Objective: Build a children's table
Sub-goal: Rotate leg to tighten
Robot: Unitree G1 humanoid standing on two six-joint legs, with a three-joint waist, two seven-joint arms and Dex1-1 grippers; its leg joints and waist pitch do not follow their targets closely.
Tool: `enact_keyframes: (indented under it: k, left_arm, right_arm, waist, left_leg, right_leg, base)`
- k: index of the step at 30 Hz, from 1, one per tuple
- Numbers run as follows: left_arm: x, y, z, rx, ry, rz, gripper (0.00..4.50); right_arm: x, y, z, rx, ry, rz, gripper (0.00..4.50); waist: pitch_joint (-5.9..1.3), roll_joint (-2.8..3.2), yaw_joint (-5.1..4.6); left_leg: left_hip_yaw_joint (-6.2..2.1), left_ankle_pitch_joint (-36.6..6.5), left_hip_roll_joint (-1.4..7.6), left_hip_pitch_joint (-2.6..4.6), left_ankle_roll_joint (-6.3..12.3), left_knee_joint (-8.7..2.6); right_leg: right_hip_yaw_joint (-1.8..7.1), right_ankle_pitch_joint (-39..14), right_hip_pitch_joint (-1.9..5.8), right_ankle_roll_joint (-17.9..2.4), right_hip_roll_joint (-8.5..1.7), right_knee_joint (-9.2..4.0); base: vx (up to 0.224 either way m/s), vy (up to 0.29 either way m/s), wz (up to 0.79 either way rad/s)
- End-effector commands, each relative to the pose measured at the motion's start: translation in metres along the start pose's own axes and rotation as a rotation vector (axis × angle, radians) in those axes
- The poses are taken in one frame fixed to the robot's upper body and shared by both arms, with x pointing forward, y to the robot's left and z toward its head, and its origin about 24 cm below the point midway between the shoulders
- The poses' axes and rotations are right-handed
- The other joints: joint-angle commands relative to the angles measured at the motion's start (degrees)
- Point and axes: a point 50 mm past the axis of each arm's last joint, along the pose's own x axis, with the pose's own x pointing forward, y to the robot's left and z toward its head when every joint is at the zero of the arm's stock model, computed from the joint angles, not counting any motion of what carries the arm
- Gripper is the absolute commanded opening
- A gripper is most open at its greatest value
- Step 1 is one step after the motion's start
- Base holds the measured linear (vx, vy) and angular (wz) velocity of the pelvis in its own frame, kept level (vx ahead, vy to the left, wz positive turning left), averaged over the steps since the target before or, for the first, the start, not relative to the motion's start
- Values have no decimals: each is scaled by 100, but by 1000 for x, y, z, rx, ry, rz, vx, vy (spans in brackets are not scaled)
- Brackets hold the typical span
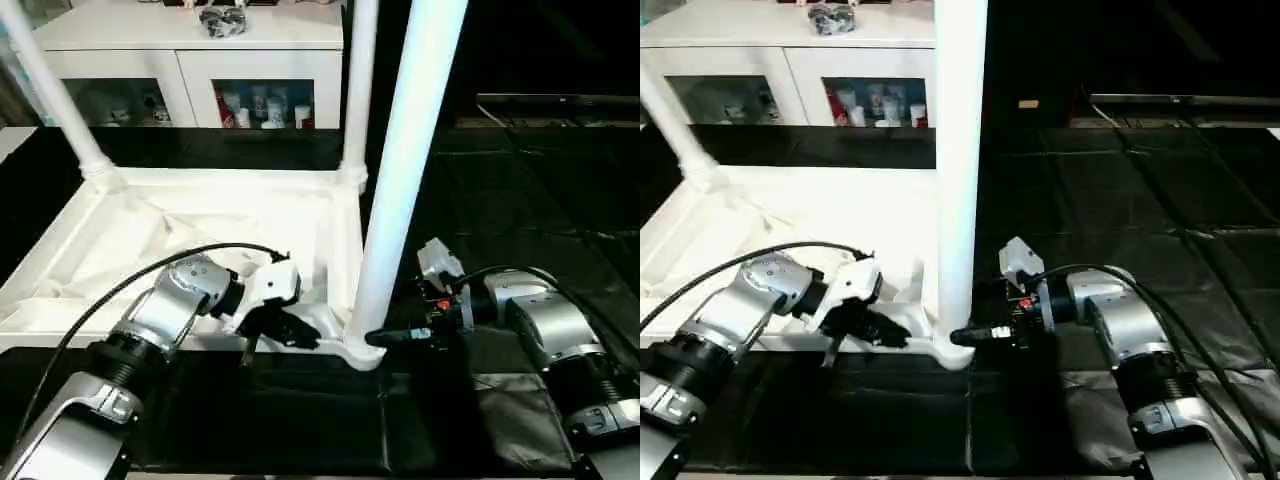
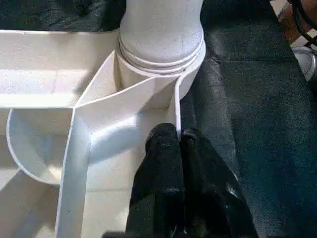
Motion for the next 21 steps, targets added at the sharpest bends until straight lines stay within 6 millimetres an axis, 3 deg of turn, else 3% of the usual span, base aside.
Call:
enact_keyframes:
  k: [1, 17, 21]
  left_arm:
    - [9, -7, 0, 27, 19, -86, 0]
    - [11, -9, 3, 36, 18, -89, 0]
    - [16, 4, 4, -28, -17, 55, 0]
  right_arm:
    - [1, -2, 5, -20, -10, 7, 346]
    - [8, 2, 4, 4, -40, 75, 220]
    - [16, 2, 5, 77, -105, 14, 213]
  waist:
    - [-406, -60, -20]
    - [-416, -67, -16]
    - [-401, -61, -12]
  left_leg:
    - [54, -1286, 78, 33, 331, -398]
    - [52, -1232, 77, 38, 338, -391]
    - [55, -1264, 73, 40, 314, -394]
  right_leg:
    - [214, -1580, 318, -1347, -179, -307]
    - [214, -1547, 321, -1338, -172, -296]
    - [217, -1623, 312, -1302, -158, -309]
  base:
    - [0, 0, 0]
    - [0, 0, 0]
    - [0, 0, 0]
